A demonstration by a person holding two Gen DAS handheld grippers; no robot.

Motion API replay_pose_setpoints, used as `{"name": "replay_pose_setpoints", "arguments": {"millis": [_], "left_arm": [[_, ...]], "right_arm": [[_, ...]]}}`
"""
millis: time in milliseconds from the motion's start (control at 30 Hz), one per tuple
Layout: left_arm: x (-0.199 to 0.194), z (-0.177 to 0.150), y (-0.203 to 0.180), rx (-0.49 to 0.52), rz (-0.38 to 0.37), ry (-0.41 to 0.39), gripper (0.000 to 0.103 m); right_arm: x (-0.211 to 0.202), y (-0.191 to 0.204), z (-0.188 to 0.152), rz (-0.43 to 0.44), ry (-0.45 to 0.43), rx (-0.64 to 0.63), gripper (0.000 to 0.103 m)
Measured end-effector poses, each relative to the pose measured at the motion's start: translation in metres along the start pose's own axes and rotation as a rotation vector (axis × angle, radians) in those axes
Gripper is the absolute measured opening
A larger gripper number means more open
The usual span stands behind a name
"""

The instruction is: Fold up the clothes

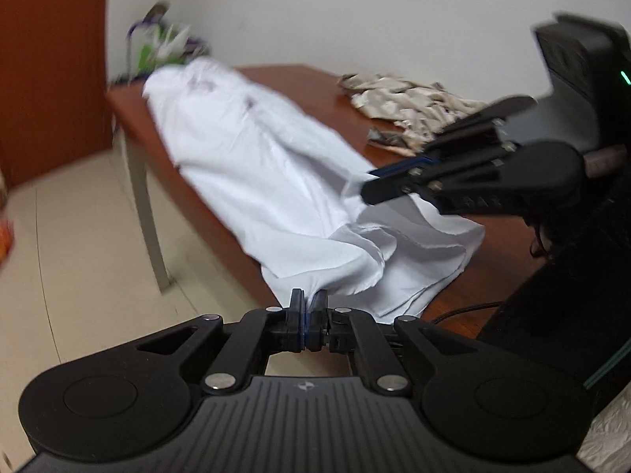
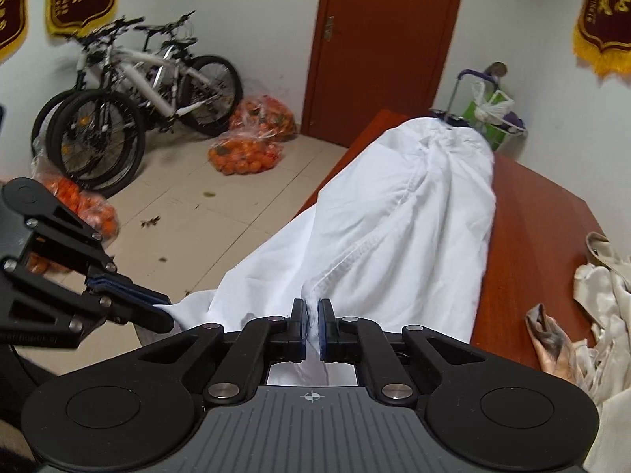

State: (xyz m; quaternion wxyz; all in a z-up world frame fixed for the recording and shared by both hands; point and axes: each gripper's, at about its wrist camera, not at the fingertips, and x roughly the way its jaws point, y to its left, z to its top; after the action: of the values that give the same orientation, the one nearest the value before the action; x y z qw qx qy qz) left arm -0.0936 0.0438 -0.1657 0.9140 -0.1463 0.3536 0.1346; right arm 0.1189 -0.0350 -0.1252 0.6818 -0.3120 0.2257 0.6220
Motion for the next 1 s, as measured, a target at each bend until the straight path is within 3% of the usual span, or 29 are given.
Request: {"name": "replay_pose_setpoints", "arguments": {"millis": [200, 233, 267, 333, 400, 533, 633, 767, 800, 867, 900, 933, 1000], "left_arm": [[0.007, -0.012, 0.019, -0.160, -0.045, 0.067, 0.004], [0.009, -0.013, 0.020, -0.167, -0.048, 0.085, 0.004], [0.012, -0.015, 0.022, -0.169, -0.049, 0.106, 0.004], [0.015, -0.020, 0.021, -0.153, -0.046, 0.146, 0.004], [0.016, -0.024, 0.022, -0.143, -0.038, 0.162, 0.004], [0.016, -0.032, 0.025, -0.126, -0.020, 0.190, 0.005], [0.010, -0.032, 0.031, -0.141, 0.011, 0.161, 0.006], [0.001, -0.022, 0.033, -0.129, 0.046, 0.108, 0.008], [-0.001, -0.019, 0.033, -0.119, 0.052, 0.095, 0.010], [-0.004, -0.013, 0.032, -0.099, 0.050, 0.076, 0.023], [-0.004, -0.011, 0.033, -0.103, 0.033, 0.074, 0.029], [-0.005, -0.008, 0.034, -0.112, 0.011, 0.073, 0.041], [-0.004, -0.006, 0.040, -0.167, -0.064, 0.079, 0.050]], "right_arm": [[0.022, 0.007, -0.014, 0.057, 0.068, -0.061, 0.013], [0.023, 0.009, -0.016, 0.066, 0.075, -0.061, 0.018], [0.023, 0.010, -0.017, 0.082, 0.083, -0.054, 0.031], [0.023, 0.011, -0.018, 0.124, 0.092, -0.044, 0.042], [0.017, 0.013, -0.016, 0.144, 0.085, -0.047, 0.042], [0.002, 0.018, -0.007, 0.099, 0.043, -0.064, 0.042], [0.000, 0.024, 0.002, 0.076, -0.007, -0.067, 0.042], [0.019, 0.041, 0.000, 0.048, 0.051, -0.139, 0.042], [0.024, 0.045, -0.003, 0.034, 0.078, -0.159, 0.041], [0.024, 0.043, -0.010, 0.028, 0.115, -0.159, 0.040], [0.018, 0.040, -0.012, 0.035, 0.111, -0.142, 0.040], [0.011, 0.036, -0.014, 0.042, 0.107, -0.124, 0.041], [-0.001, 0.028, -0.018, 0.057, 0.099, -0.089, 0.042]]}}
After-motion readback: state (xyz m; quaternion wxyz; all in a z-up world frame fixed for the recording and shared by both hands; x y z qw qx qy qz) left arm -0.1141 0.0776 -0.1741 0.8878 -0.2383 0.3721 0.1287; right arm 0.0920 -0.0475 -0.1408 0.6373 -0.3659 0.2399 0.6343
